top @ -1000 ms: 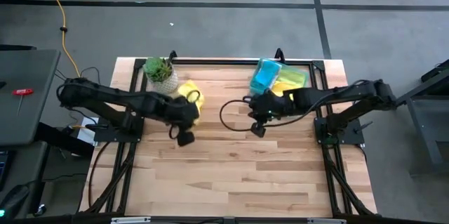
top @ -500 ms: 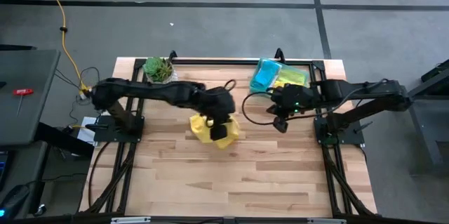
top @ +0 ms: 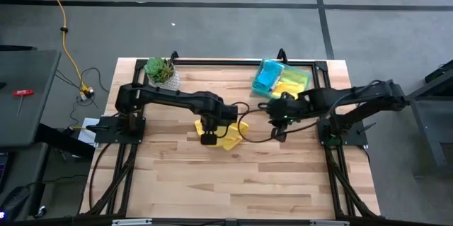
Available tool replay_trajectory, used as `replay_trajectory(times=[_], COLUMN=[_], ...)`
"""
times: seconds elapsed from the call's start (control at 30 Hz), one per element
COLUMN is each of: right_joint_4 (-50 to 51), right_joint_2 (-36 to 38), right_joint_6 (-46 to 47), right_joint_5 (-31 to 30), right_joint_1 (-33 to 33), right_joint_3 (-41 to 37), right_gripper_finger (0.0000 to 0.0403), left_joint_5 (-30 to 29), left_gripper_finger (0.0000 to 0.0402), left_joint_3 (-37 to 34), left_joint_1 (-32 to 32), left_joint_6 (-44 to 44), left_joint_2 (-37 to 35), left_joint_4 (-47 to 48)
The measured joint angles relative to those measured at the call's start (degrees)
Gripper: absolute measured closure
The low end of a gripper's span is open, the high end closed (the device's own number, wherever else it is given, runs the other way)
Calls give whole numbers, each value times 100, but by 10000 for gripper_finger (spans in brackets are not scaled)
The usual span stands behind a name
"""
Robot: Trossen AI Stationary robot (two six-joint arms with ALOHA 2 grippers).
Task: Fold microfiber towels
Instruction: Fold the yellow towel
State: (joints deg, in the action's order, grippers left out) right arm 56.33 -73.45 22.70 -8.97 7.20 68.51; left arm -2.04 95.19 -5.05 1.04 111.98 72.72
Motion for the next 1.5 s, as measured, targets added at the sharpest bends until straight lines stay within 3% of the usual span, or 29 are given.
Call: replay_trajectory(times=[0.17, 0.27, 0.37, 0.6, 0.7, 0.97, 1.1, 1.33, 1.5], right_joint_4=[-359, -1333, -2587, -5680, -6519, -7211, -7293, -7173, -6844], right_joint_2=[-443, -492, -494, -746, -1083, -2454, -2969, -3202, -3116], right_joint_6=[-331, -325, -156, 936, 1312, 1651, 1882, 2358, 2384], right_joint_5=[-4, 119, 208, 198, 192, -41, -651, -1884, -1977], right_joint_1=[-2, -2, 0, -46, 53, 435, 591, 658, 593], right_joint_3=[-15, -460, -1265, -2962, -3359, -3177, -2830, -2629, -2619], right_gripper_finger=[262, 237, 228, 226, 226, 226, 226, 226, 226], left_joint_5=[-22, -6, -14, 45, 147, 207, 207, 316, 410], left_gripper_finger=[401, 401, 401, 401, 401, 401, 401, 402, 401], left_joint_3=[-1, -1, -1, -1, -1, -1, -1, -1, -1], left_joint_1=[115, 171, 232, 377, 412, 436, 436, 442, 471], left_joint_6=[-127, -127, -126, -122, -1, 124, 182, 284, 235], left_joint_2=[86, 86, 83, 83, 83, 83, 83, 81, 81], left_joint_4=[449, 779, 1156, 643, 478, 471, 499, 576, 902])
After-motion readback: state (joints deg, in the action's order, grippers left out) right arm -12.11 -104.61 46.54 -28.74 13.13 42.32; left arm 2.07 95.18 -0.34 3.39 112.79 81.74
